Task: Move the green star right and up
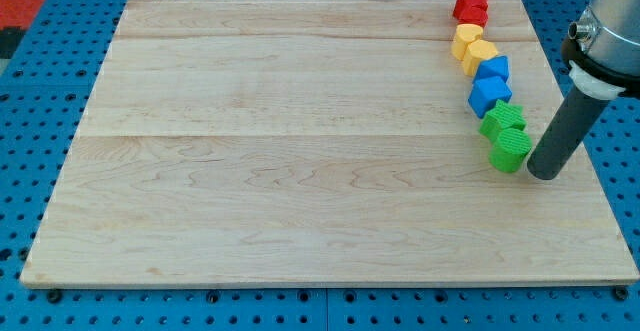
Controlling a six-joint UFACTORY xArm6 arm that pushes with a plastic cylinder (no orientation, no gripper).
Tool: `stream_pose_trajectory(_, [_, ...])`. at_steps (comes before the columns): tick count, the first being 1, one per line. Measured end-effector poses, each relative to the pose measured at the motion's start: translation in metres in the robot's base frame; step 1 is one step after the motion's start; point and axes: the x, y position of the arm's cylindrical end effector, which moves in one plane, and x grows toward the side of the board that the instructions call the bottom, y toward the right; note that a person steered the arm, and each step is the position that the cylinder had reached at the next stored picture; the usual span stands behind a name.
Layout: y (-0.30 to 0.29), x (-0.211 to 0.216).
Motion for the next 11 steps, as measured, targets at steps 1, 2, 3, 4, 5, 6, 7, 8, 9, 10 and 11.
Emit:
stream_pose_trajectory(1, [0.000,0.000])
stream_pose_trajectory(2, [0.000,0.019])
stream_pose_trajectory(3, [0.022,0.068])
stream_pose_trajectory(4, [0.077,0.067])
stream_pose_trajectory(5, [0.108,0.022])
stream_pose_trajectory(6, [0.108,-0.019])
stream_pose_trajectory(7, [0.100,-0.046])
stream_pose_trajectory(8, [0.083,-0.060])
stream_pose_trajectory(9, [0.031,-0.061])
stream_pose_trajectory(10, [-0.042,-0.061])
stream_pose_trajectory(11, [-0.123,-0.061])
